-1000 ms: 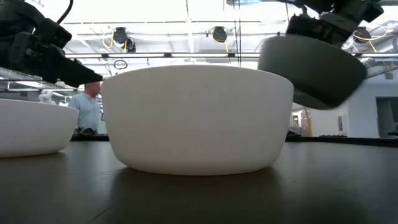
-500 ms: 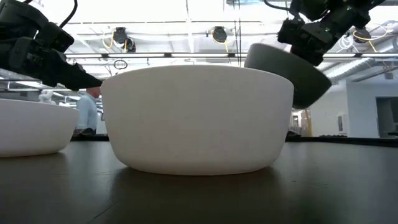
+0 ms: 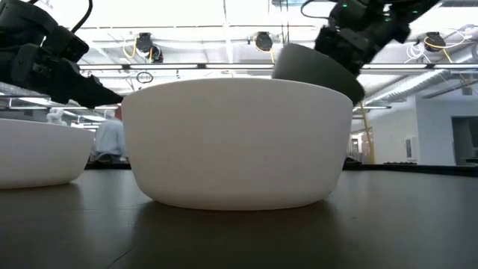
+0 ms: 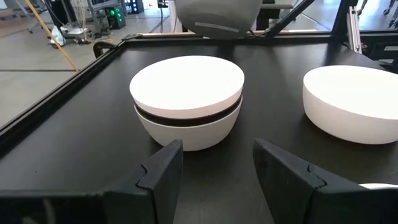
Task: Nest bowls inside each other
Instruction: Stack the dark gray bowl on top of the white bowl
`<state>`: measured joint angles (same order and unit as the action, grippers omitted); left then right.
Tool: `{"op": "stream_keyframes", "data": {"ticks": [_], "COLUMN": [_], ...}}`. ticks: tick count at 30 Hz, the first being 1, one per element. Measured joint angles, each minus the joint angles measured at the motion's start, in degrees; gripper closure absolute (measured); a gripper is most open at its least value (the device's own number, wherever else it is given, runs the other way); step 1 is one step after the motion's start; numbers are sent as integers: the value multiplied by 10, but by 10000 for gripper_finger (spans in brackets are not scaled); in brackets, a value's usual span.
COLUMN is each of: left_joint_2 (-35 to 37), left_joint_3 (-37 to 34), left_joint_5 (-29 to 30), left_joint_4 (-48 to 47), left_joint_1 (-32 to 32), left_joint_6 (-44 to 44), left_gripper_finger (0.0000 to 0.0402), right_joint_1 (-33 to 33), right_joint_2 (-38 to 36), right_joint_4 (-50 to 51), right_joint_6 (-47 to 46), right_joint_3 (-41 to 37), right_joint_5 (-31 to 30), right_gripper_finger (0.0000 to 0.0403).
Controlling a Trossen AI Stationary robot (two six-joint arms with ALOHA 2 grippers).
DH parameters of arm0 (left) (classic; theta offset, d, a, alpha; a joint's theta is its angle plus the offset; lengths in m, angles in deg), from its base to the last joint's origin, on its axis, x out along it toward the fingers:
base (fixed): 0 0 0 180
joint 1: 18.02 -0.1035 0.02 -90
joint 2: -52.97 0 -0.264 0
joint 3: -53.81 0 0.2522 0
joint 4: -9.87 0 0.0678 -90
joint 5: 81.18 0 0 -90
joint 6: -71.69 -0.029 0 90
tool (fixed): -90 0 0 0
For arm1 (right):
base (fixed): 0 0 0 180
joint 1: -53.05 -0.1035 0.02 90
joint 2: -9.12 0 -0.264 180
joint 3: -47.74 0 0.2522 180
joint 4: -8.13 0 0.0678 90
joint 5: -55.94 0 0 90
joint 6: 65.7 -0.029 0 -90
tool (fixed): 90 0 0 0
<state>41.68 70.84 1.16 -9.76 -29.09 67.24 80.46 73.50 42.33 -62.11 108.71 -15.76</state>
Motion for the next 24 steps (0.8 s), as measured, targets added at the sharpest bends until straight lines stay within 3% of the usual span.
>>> {"op": "stream_keyframes", "data": {"ticks": [12, 24], "left_joint_2": [0, 0], "left_joint_3": [0, 0], "left_joint_5": [-3, -11], "left_joint_4": [-1, -1], "left_joint_1": [0, 0], "left_joint_6": [1, 2], "left_gripper_finger": [204, 204], "right_joint_1": [16, 15], "right_joint_2": [143, 280], "right_joint_4": [98, 154], "right_joint_6": [50, 85], "right_joint_3": [197, 350], "right_joint_5": [57, 62], "right_gripper_finger": [399, 399]}}
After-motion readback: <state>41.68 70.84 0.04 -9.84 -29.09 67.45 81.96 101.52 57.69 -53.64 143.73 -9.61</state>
